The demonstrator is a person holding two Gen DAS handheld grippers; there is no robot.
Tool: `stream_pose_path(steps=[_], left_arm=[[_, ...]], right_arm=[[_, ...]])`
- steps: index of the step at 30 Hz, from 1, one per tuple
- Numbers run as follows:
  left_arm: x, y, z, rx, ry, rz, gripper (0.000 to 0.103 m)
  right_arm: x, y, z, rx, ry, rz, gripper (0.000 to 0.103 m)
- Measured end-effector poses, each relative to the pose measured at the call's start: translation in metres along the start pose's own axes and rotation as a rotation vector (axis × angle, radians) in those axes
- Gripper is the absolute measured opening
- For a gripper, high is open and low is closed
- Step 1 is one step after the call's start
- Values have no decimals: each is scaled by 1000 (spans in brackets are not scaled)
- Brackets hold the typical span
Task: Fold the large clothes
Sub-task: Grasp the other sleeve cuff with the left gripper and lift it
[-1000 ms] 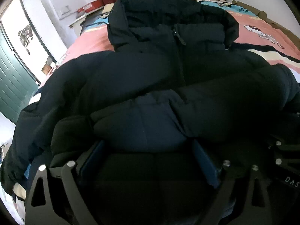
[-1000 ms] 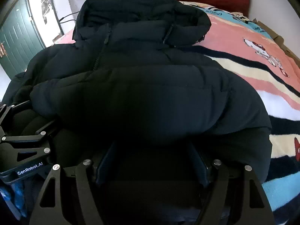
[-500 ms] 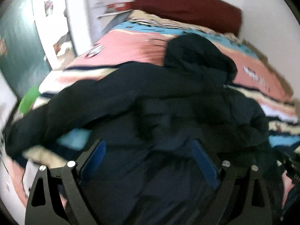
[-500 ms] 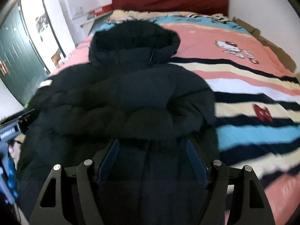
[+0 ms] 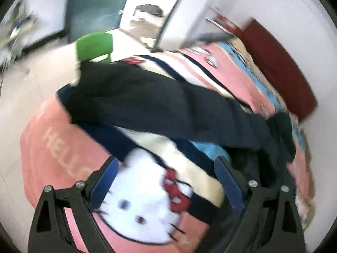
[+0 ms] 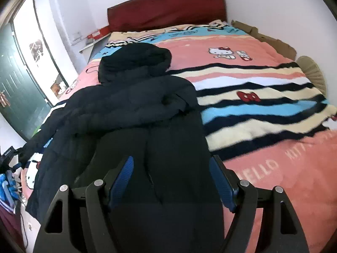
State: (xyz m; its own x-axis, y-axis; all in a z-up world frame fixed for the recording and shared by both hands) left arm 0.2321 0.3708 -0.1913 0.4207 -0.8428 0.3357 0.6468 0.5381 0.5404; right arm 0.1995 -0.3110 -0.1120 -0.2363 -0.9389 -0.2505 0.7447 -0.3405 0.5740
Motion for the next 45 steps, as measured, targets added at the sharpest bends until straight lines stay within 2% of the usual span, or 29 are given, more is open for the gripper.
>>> stream_pose_path(steps=[4, 8, 12, 15, 19, 23, 26, 28, 31, 35, 39, 45], left_arm=[[-58, 6, -10, 9, -58, 189, 92], [-85, 9, -28, 14, -118, 330, 90], [-96, 18, -39, 40, -187, 432, 88], [-95, 25, -47, 56, -243, 493, 70], [-102, 28, -61, 66, -255, 568, 47], [-112, 32, -69, 83, -292, 657, 40], [-117, 35, -70, 94, -320, 713, 26], [-115, 37, -68, 101, -325, 700, 16], [-109, 44, -62, 116, -305, 639, 12], [-96, 56, -50, 136, -266, 542, 11], [-71, 71, -28, 163, -210, 399, 11], [-21, 92, 12, 209, -212, 248, 11]], right_arm=[[19, -9, 8, -6, -41, -21, 74], [42, -15, 14, -7, -84, -62, 74], [58, -18, 19, -9, -137, -67, 74], [65, -18, 22, -4, -160, -71, 74], [67, -17, 27, 0, -177, -67, 74], [65, -16, 29, -1, -184, -55, 74], [65, -15, 31, 0, -192, -51, 74], [65, -14, 31, 2, -194, -51, 74], [64, -14, 30, 1, -191, -48, 74], [63, -16, 27, -2, -181, -34, 74], [65, -17, 26, -1, -162, -38, 74], [72, -20, 20, 4, -136, -66, 74]])
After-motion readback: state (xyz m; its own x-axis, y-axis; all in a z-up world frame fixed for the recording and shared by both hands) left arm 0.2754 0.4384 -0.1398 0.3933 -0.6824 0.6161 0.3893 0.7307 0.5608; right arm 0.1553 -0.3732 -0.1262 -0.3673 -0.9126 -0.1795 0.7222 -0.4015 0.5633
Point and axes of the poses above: each gripper's, at about its wrist camera, not at the fingertips, and z roughly against the way its jaws point, x to its right, y to its top, the point moved 10 cm from there along -z, roughly the way its jaws point, and after that the axes turned 10 degrees about -z, right-handed, at the moved point
